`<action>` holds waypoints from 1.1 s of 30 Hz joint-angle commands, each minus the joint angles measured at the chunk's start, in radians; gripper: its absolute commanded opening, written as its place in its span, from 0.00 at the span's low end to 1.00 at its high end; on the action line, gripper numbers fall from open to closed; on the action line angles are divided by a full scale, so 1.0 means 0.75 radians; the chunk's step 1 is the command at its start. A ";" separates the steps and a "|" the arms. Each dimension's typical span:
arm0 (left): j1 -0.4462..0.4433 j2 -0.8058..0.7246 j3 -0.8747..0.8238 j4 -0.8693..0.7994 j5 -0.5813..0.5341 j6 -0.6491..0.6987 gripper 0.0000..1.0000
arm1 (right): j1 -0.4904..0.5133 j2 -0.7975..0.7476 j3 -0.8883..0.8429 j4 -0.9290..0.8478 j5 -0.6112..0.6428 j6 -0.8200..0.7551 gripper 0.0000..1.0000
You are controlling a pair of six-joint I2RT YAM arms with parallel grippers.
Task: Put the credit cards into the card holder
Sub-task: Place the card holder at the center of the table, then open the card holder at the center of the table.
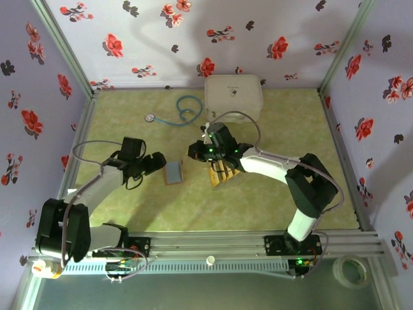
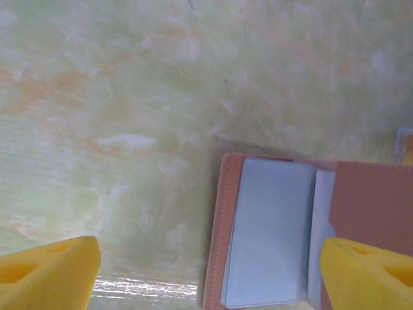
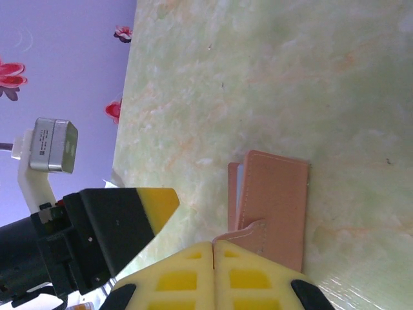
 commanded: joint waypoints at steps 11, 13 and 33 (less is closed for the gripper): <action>-0.081 0.209 0.116 -0.019 -0.122 0.148 0.91 | -0.034 -0.037 -0.052 -0.195 0.186 -0.138 0.00; -0.087 0.228 0.130 -0.016 -0.120 0.154 0.91 | -0.039 -0.041 -0.051 -0.229 0.214 -0.160 0.00; -0.124 0.313 0.123 0.115 -0.013 0.153 0.89 | -0.034 -0.004 0.028 -0.375 0.278 -0.233 0.00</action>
